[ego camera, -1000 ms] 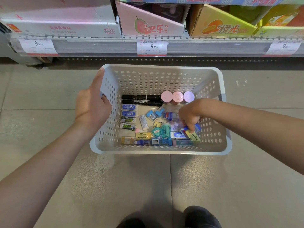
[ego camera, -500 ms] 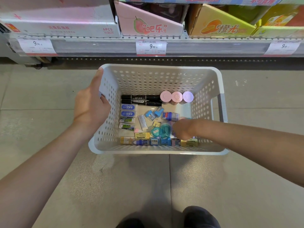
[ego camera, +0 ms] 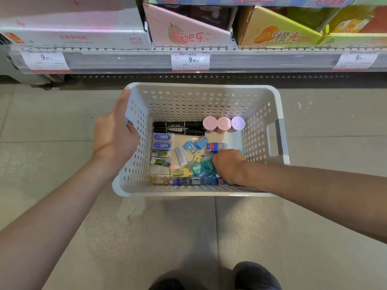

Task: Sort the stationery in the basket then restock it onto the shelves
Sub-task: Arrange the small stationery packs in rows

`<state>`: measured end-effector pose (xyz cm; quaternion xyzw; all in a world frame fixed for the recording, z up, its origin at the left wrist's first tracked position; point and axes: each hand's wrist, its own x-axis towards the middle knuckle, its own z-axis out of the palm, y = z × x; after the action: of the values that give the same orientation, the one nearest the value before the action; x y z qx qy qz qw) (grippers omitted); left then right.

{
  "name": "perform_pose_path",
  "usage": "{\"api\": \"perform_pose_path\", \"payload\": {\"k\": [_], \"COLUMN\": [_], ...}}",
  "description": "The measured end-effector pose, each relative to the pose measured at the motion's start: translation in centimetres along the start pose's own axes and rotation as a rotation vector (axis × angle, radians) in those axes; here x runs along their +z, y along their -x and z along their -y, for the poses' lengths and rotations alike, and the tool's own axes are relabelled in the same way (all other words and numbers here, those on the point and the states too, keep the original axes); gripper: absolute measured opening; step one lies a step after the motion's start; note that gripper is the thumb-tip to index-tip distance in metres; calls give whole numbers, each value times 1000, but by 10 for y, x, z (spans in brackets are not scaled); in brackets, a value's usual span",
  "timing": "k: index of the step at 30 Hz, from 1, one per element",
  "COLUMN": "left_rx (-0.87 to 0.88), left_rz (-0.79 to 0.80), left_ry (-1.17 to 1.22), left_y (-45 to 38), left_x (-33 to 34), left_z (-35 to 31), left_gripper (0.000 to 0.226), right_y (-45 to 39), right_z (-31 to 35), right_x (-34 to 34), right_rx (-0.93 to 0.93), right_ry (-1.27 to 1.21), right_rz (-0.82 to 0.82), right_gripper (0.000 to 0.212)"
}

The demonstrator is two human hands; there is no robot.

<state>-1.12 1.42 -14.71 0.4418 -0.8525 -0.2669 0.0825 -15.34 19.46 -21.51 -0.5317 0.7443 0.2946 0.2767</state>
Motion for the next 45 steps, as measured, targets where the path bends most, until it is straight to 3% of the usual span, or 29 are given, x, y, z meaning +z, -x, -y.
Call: {"api": "perform_pose_path", "payload": {"k": [8,11,12,14,16,18,20,22,24,29,33,36,42,45], "left_rx": [7,14,11,3,3,18,25,27,24,19,29,16,3,10], "left_rz": [13,7,5,2,3,4,4,0,-4,-9,-6,-2,-1,-1], "left_ry": [39,44,41,47,55,65,73,73,78,88,99,105,106,90], "left_y": [0,-1,-1,-1,0,0,0,0,0,1,0,0,1,1], "left_x": [0,1,2,1,1,0,1,1,1,0,1,2,1,1], "left_z": [2,3,3,1,0,0,2,3,4,2,4,4,3,3], "left_gripper": [72,72,72,72,72,72,73,72,72,71,71,72,71,71], "right_y": [4,11,13,2,-17,-36,-55,-72,-86,-115,-109,-102,-80,-61], "right_z": [-4,-8,-8,-2,14,33,48,57,63,65,68,68,71,71], "right_x": [-17,-45,-54,-69,-71,-70,-67,-66,-64,-48,-56,-59,-56,-52], "right_rx": [5,21,26,1,0,136,260,352,508,543,580,574,473,280], "right_ry": [45,-100,-260,-657,-1253,-1811,-2074,-2099,-2062,-1783,-1501,-1380,-1593,-1344], "right_rz": [71,-38,-110,-183,-99,87,148,83,65,-100,-124,-109,-261,-274], "right_gripper": [30,16,6,16,12,5,20,34,34,35,32,27,28,30]}}
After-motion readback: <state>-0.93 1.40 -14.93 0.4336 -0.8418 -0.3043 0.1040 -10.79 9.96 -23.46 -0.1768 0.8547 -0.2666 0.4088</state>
